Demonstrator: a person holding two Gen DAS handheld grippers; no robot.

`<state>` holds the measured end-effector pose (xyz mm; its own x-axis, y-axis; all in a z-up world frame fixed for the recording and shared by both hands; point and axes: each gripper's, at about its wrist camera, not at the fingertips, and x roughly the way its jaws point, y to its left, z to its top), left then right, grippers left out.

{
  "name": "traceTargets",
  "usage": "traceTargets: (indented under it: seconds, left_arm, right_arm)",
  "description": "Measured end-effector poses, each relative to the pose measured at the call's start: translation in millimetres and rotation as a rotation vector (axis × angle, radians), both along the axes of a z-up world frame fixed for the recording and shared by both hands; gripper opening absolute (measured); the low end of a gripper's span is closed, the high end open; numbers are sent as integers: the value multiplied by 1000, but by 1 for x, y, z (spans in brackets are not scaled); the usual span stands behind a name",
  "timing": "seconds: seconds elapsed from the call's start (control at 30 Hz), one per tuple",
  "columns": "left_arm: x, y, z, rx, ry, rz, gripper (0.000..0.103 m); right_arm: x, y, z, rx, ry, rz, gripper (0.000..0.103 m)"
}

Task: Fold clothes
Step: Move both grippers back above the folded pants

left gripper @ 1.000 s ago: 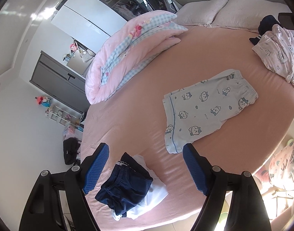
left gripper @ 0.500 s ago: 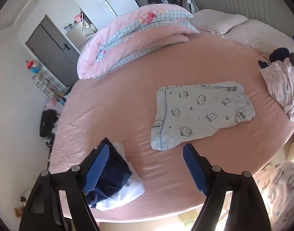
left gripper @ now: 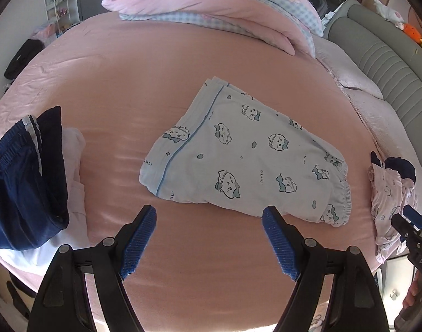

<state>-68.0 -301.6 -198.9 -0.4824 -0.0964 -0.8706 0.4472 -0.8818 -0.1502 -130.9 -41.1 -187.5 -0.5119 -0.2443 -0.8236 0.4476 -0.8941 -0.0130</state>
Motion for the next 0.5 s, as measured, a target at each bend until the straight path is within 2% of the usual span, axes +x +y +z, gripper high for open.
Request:
traceTargets:
  seconds: [0.13, 0.3, 0.43, 0.5]
  left_arm:
    - [-5, 2, -12, 31, 1, -20, 78]
    - [-5, 0, -29, 224, 50, 5, 79]
    - [-5, 1, -43, 272, 50, 35, 79]
    - [-7, 3, -48, 275, 37, 33, 79]
  right_arm:
    - [2, -2, -16, -44, -16, -10, 69]
    - [6, -8, -36, -165, -70, -69, 69]
    - [8, -11, -48, -304, -143, -106, 69]
    - [9, -12, -51, -341, -160, -127, 69]
